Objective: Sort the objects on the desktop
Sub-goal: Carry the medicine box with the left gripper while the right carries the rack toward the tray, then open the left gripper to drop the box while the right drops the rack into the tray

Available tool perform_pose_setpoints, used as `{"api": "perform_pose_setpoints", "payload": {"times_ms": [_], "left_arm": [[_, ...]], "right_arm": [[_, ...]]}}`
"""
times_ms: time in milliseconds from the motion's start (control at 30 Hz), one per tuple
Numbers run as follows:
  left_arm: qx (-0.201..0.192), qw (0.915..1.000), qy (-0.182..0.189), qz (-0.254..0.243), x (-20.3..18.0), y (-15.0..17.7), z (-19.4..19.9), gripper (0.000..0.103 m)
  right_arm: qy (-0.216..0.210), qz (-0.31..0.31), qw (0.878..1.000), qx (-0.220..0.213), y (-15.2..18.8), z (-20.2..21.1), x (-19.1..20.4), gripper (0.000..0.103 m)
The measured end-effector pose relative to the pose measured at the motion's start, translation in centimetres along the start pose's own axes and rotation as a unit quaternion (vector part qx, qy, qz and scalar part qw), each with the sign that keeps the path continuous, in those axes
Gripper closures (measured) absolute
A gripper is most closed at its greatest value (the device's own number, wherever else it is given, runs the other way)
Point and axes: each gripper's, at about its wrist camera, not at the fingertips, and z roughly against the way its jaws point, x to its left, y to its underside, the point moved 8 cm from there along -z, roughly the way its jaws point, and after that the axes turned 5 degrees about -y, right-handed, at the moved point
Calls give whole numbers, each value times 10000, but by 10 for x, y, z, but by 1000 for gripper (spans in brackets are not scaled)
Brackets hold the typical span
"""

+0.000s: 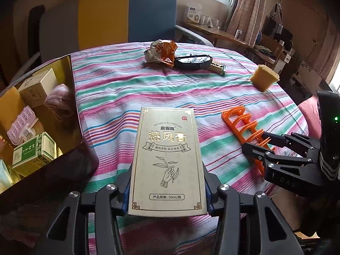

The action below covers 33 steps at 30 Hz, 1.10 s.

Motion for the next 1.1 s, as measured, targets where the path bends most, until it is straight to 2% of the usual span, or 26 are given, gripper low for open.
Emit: {"api": "perform_pose_setpoints", "payload": {"times_ms": [133, 333, 500, 667, 900, 1100], "left_arm": [[-219, 9997, -65, 66, 7, -5, 17, 52], [-657, 9965, -279, 436, 37, -17, 55, 52], [-1020, 9894, -660, 798, 75, -23, 88, 52], [-1261, 9775, -1219, 1171, 126, -24, 114, 52], [-1296, 9610, -1858, 1584, 198, -25, 124, 52], [-1152, 9556, -2081, 1740, 238, -29, 109, 52]], "right_arm": [[-70, 31, 10000, -22, -3, 4, 8, 53], [-3, 643, 9974, -319, -34, 20, 46, 53], [-131, 1195, 9906, -656, -73, 34, 101, 53], [-474, 1653, 9807, -935, -108, 41, 169, 53], [-847, 2095, 9695, -946, -129, 20, 251, 53], [-1034, 2125, 9686, -775, -138, -6, 284, 53]]}}
